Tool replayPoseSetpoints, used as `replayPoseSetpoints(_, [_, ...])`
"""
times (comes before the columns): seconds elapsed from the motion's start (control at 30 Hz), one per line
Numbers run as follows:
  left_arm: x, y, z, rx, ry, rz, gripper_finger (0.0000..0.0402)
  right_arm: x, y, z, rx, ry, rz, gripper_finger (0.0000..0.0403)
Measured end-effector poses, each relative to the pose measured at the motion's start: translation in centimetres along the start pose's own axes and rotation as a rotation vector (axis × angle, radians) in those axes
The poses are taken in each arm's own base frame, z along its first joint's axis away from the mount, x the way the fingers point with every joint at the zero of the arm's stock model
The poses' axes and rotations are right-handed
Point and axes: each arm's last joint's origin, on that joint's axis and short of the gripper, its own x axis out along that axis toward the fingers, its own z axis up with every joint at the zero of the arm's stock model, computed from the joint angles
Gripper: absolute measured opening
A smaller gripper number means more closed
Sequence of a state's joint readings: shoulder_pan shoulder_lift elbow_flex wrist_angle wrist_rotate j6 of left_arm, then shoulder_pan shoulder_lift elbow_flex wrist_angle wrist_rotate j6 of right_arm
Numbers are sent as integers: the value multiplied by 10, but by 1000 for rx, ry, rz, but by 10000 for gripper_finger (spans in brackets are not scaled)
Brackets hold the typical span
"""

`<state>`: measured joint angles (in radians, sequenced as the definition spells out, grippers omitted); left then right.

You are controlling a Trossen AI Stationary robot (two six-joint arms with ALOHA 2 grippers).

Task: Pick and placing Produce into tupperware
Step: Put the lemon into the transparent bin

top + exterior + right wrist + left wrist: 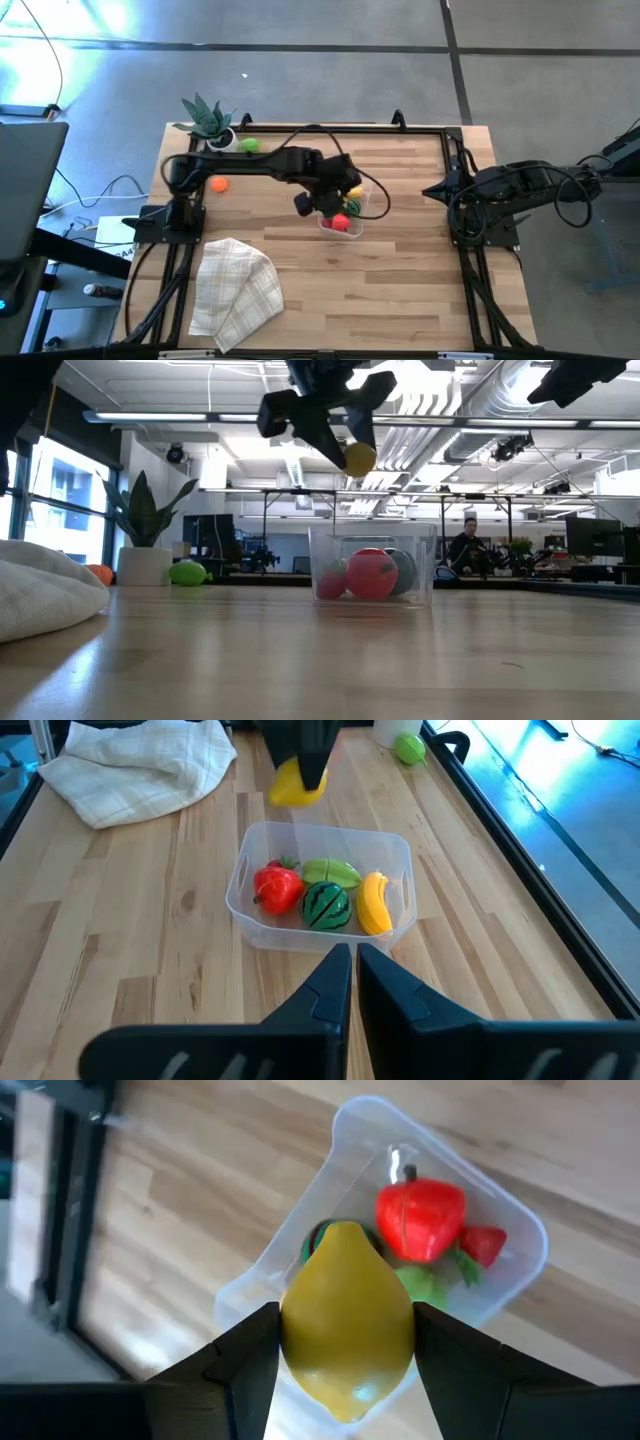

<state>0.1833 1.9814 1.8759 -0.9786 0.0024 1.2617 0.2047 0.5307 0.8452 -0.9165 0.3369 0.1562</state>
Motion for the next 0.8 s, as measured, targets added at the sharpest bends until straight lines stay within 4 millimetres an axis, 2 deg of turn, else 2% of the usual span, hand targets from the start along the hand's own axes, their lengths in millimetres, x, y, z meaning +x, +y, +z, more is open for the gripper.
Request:
replayPoseSetpoints(0.4, [52,0,1,-2,-17,-124,203,0,0,0,0,0,0,11])
replayPoseSetpoints(0.67, [77,-2,-6,-4,-2,-175,204,0,0,0,0,0,1,11])
replayPoseSetpoints(0.8, [80,-2,-12,-9,0,-183,204,0,0,0,0,0,0,11])
